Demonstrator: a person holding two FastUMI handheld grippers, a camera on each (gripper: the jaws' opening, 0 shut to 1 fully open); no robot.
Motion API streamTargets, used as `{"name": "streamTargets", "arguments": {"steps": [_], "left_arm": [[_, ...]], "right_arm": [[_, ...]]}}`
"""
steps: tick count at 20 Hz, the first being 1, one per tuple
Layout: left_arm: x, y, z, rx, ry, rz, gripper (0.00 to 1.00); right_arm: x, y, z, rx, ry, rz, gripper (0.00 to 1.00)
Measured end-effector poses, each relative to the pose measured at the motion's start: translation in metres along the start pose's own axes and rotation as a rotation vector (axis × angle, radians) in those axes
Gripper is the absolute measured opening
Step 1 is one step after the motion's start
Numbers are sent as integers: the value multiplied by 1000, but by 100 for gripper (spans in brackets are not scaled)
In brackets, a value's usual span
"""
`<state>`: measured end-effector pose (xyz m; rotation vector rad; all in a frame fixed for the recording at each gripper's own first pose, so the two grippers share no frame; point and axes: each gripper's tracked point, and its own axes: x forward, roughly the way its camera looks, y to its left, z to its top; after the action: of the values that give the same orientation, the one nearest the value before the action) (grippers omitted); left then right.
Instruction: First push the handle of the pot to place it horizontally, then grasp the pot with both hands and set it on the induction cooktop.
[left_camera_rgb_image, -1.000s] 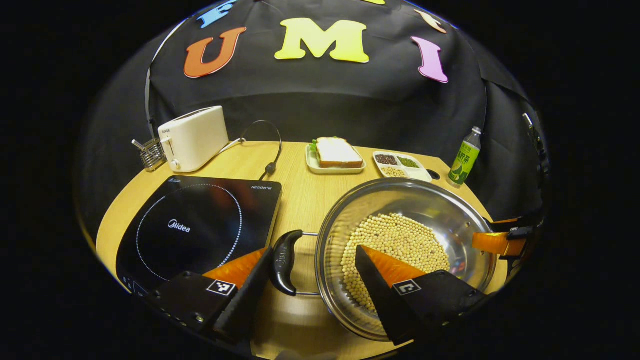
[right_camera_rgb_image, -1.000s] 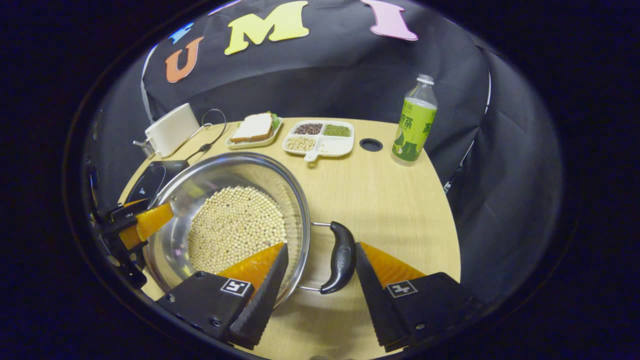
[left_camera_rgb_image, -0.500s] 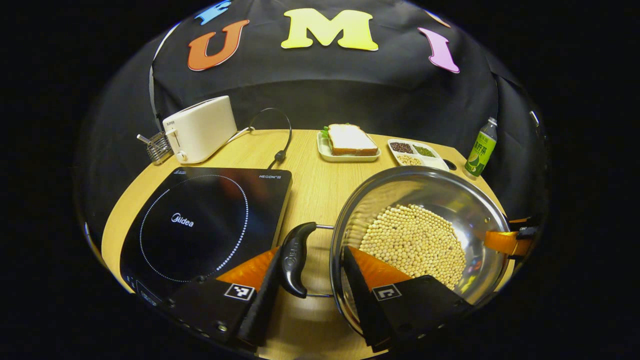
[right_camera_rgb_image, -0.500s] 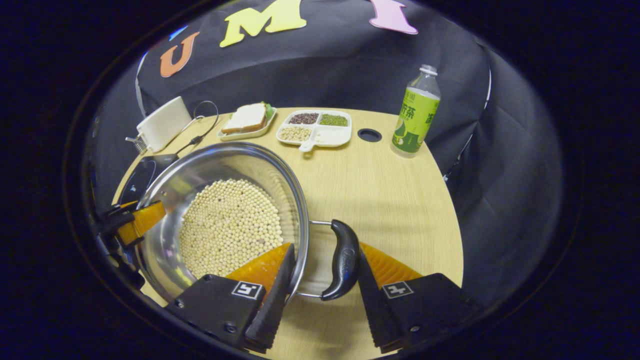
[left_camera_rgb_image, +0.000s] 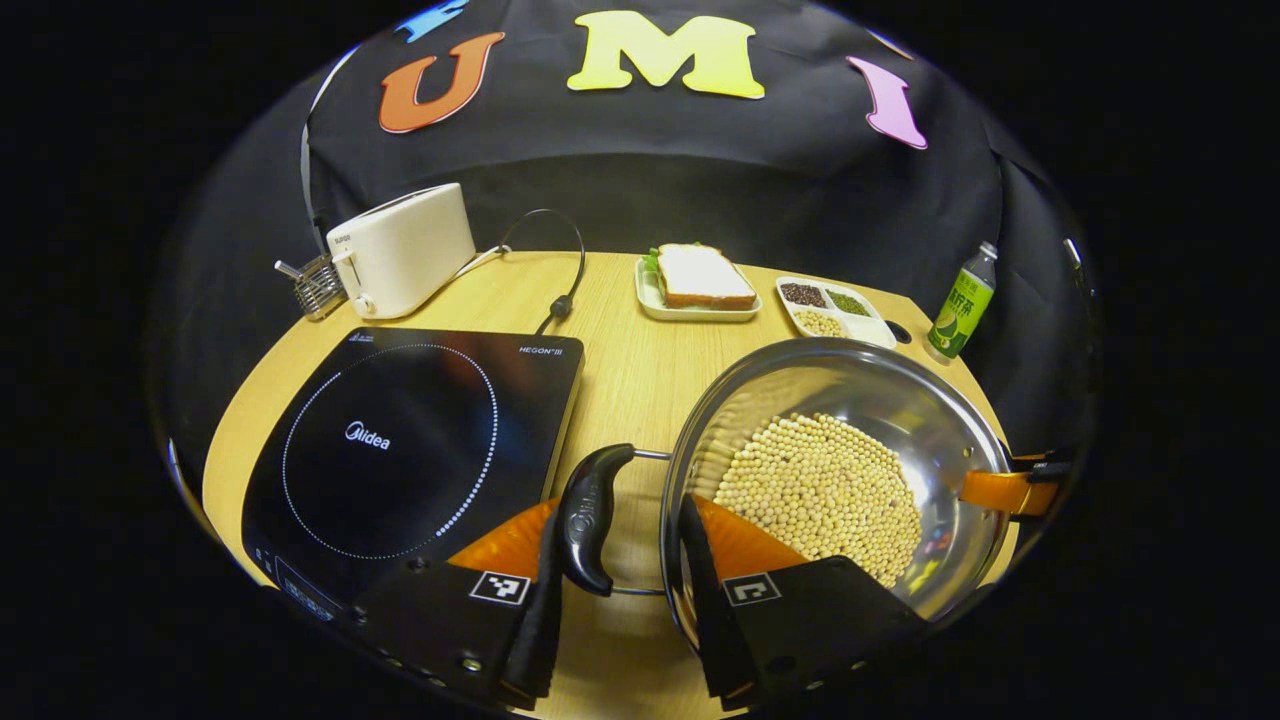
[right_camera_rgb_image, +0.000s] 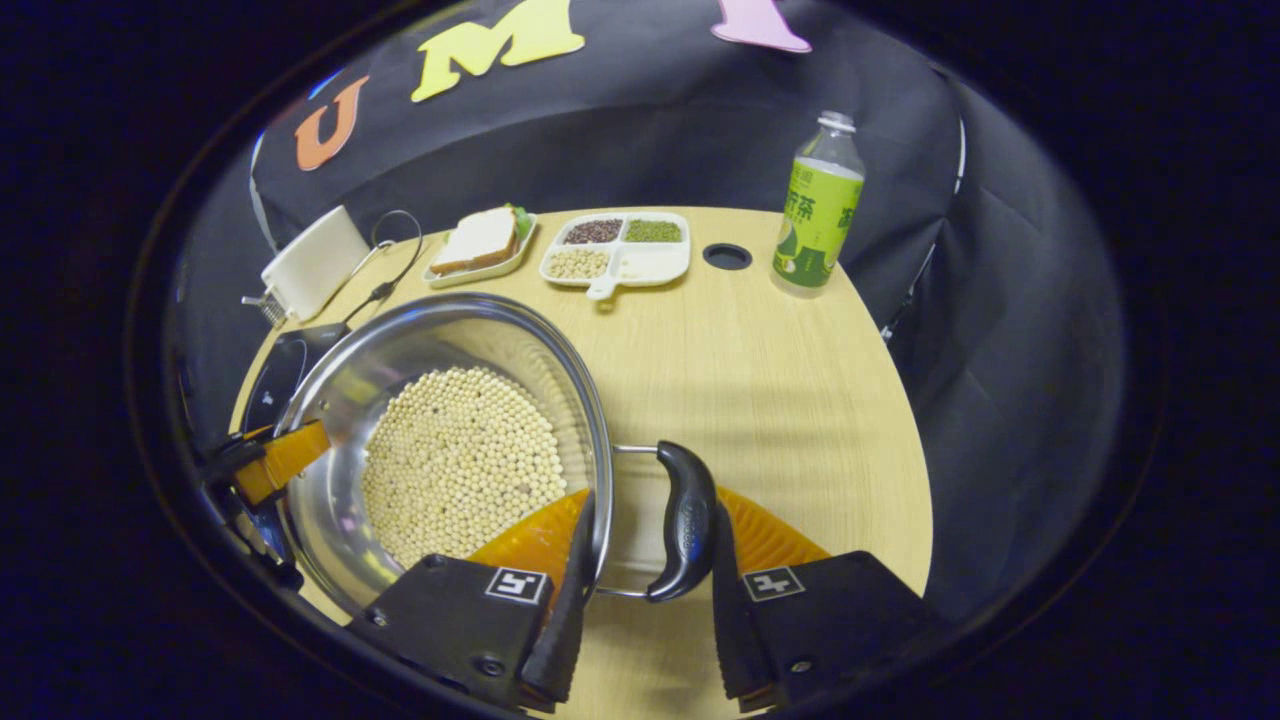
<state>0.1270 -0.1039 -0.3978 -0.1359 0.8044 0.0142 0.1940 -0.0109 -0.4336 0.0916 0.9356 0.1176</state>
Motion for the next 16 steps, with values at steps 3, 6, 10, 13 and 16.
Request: {"name": "streamTargets", "arguments": {"steps": [3,6,10,13,16], "left_arm": [[-9,-2,4,8,-9,-12,55],[-13,1,9,5,-9,-20,55],[-23,8,21,14,-27,-27,55],[-31,17,30,15,-39,-29,55],[-39,32,39,15,-50,-23,55]], "right_arm": [[-10,0,2,14,-12,-4,54],[-21,4,5,16,-22,-11,54],[-34,14,11,24,-38,-10,54],[-46,26,18,21,-57,-9,54],[-56,42,22,24,-67,-3,54]]}}
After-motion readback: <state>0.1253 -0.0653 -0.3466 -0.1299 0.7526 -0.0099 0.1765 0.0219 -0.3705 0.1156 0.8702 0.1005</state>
